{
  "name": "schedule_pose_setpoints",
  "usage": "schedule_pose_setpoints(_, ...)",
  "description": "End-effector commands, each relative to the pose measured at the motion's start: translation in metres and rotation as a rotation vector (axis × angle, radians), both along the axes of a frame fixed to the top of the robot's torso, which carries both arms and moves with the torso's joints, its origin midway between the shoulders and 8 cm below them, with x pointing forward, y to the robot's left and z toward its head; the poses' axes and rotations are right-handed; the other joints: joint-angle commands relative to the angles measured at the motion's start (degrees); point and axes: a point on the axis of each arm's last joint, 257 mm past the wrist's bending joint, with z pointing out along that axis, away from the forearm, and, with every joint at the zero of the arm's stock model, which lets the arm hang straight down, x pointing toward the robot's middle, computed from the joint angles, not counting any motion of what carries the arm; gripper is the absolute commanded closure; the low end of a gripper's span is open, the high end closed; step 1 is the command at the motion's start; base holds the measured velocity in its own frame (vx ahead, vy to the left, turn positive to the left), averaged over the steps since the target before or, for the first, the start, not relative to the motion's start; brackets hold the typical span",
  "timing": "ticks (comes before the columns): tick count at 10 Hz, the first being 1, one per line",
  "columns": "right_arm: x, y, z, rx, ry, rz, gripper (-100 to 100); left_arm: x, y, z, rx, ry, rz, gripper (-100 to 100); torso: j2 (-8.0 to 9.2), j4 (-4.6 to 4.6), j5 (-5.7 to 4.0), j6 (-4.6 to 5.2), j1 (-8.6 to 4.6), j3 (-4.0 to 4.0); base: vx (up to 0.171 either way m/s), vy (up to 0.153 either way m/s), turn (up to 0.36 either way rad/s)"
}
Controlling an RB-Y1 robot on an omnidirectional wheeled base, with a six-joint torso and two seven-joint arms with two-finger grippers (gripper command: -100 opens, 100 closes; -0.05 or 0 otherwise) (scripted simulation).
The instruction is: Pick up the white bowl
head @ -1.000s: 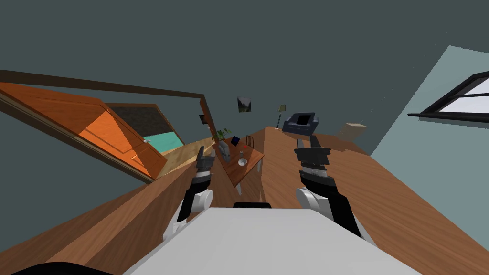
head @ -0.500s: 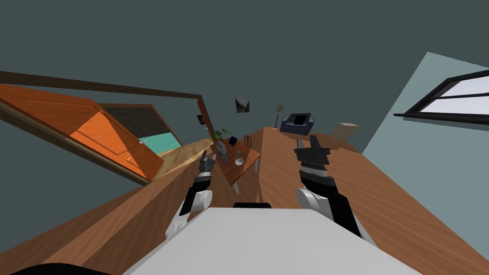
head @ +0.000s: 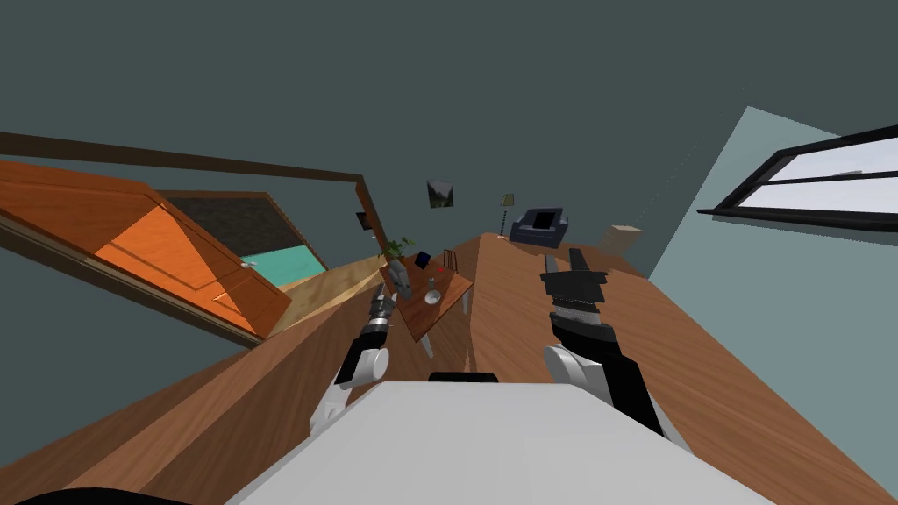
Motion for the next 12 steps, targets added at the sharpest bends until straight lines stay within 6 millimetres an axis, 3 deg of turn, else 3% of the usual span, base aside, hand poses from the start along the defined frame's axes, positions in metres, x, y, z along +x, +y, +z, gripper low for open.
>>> schedule_pose_setpoints(1,0.0,0.0,0.0,0.0,0.0,0.0,0,0.0,0.004,-0.016,-0.01,0.033,0.007,-100,0.0,0.0,0.0,0.0,0.0,0.0,0.011,-0.047,-0.026)
schedule_pose_setpoints(8,0.0,0.0,0.0,0.0,0.0,0.0,0,-0.001,0.045,-0.135,-0.121,0.313,0.072,-100,-0.17,-0.04,-0.01,-0.02,0.02,-0.1,0.046,-0.079,-0.061)
schedule_pose_setpoints(9,0.0,0.0,0.0,0.0,0.0,0.0,0,-0.001,0.045,-0.137,-0.122,0.317,0.073,-100,-0.25,-0.05,0.0,0.0,0.02,-0.14,0.059,-0.06,-0.028)
schedule_pose_setpoints(10,0.0,0.0,0.0,0.0,0.0,0.0,0,-0.005,0.053,-0.16,-0.143,0.374,0.086,-100,-0.19,-0.04,0.0,-0.02,0.05,-0.11,0.067,-0.058,-0.069)
schedule_pose_setpoints(11,0.0,0.0,0.0,0.0,0.0,0.0,0,-0.005,0.053,-0.161,-0.144,0.374,0.086,-100,-0.21,-0.04,0.01,0.0,0.06,-0.12,0.048,-0.046,-0.029)
schedule_pose_setpoints(12,0.0,0.0,0.0,0.0,0.0,0.0,0,-0.008,0.059,-0.179,-0.163,0.42,0.096,-100,-0.14,-0.04,0.01,-0.02,0.11,-0.09,0.056,-0.056,-0.075)
